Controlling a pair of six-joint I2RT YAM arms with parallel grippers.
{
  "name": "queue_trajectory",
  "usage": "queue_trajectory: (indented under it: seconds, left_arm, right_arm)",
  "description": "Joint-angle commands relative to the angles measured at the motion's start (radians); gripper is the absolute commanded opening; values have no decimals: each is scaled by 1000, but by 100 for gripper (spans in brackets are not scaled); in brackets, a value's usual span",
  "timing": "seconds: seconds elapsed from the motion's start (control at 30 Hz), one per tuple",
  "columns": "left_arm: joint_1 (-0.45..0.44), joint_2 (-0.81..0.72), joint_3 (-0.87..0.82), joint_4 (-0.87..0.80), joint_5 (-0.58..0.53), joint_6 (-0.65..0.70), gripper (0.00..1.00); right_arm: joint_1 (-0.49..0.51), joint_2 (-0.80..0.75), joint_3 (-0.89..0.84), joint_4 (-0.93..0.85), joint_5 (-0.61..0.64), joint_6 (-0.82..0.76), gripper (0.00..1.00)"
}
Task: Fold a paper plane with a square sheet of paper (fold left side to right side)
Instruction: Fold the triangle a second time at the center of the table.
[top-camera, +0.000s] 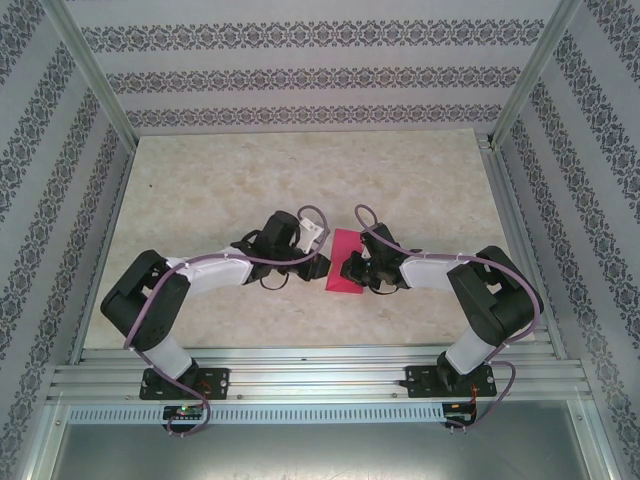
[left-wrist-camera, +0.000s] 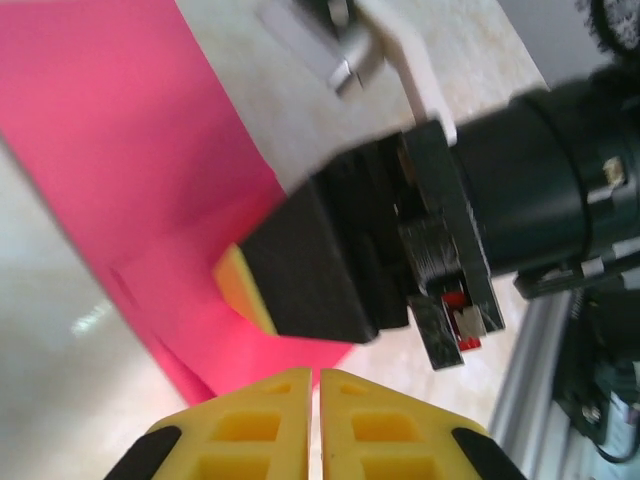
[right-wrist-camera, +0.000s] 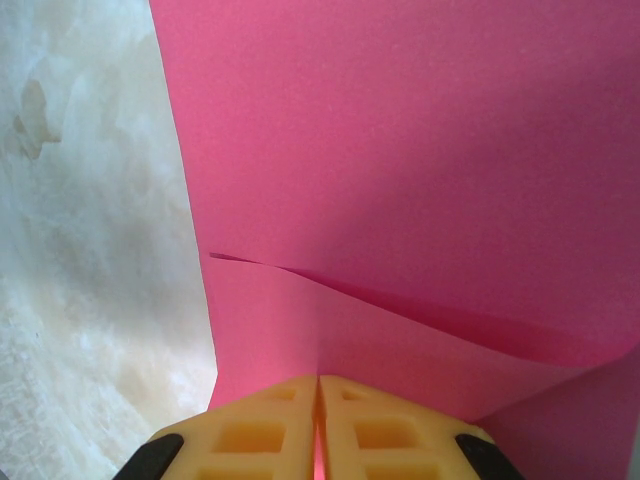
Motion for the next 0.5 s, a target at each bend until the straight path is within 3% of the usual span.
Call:
queue_trajectory:
  seconds: [0.0,0.23,0.47]
  left_arm:
    - [-38,51,6,68,49,-100,11]
    - [-56,158,57,39,18,-110,10]
    - [-59,169,63,-23,-46,-77,10]
  right_arm:
    - [10,30,-30,-53,38,-15,11]
    - [10,32,-28,-52,32,-17,10]
    - [10,33,-26,-56,31,-19,11]
